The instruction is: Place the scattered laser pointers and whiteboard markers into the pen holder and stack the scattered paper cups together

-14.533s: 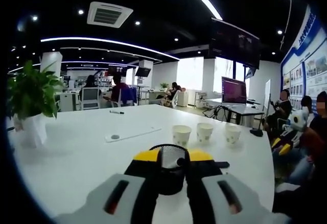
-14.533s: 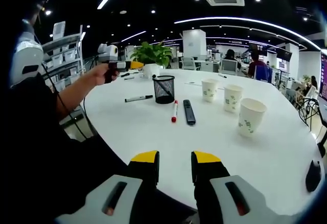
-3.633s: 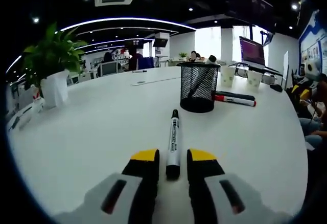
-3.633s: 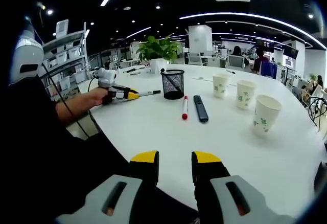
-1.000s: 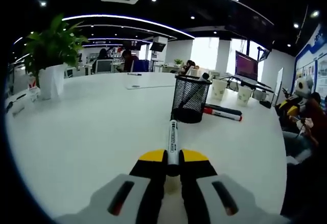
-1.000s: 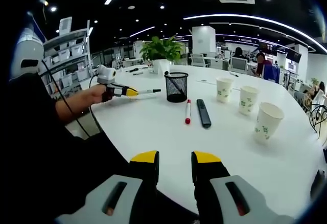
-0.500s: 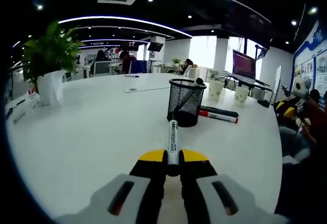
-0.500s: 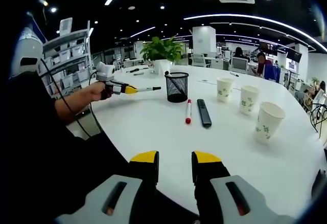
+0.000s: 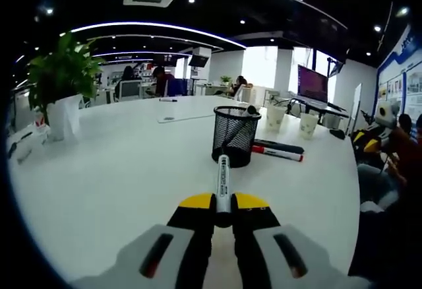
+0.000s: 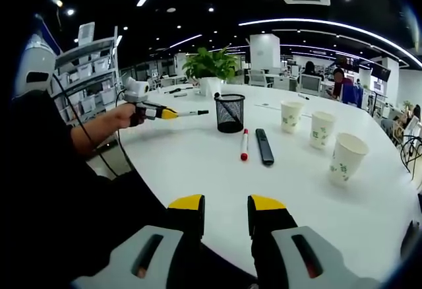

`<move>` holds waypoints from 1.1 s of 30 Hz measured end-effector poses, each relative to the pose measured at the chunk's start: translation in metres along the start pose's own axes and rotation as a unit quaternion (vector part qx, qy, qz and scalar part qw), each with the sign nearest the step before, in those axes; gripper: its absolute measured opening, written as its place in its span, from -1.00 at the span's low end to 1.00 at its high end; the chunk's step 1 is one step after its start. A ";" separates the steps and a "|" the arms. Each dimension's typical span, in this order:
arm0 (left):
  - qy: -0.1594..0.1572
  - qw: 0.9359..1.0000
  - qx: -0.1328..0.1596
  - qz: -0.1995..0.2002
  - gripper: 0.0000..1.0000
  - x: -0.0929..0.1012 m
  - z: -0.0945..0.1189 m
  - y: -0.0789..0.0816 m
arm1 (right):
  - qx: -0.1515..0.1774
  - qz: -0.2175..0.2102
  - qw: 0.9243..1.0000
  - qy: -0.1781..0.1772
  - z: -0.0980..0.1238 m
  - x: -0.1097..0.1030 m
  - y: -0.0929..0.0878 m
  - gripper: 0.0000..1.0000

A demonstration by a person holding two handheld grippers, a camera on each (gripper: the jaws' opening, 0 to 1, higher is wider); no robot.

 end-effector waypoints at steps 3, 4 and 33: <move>-0.001 1.000 0.002 -0.001 -0.75 0.000 0.000 0.002 | 0.001 0.000 1.000 0.001 0.000 -0.001 0.000 -0.42; -0.001 1.000 0.002 -0.001 -0.75 0.001 0.000 0.002 | 0.001 0.000 1.000 0.001 0.000 -0.001 0.000 -0.42; 0.000 1.000 0.029 0.006 -0.75 0.001 0.007 0.012 | 0.004 -0.005 1.000 -0.002 -0.002 -0.003 -0.007 -0.42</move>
Point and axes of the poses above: the point that each gripper's makers call its tool centre point, and the gripper's own axes: z roughly backward along the fingers, x roughly to its right, y roughly out of its top, the point moved 6 cm from there along z, roughly backward along the fingers, and after that the axes turned 11 degrees about -z, right-handed, at the moved point
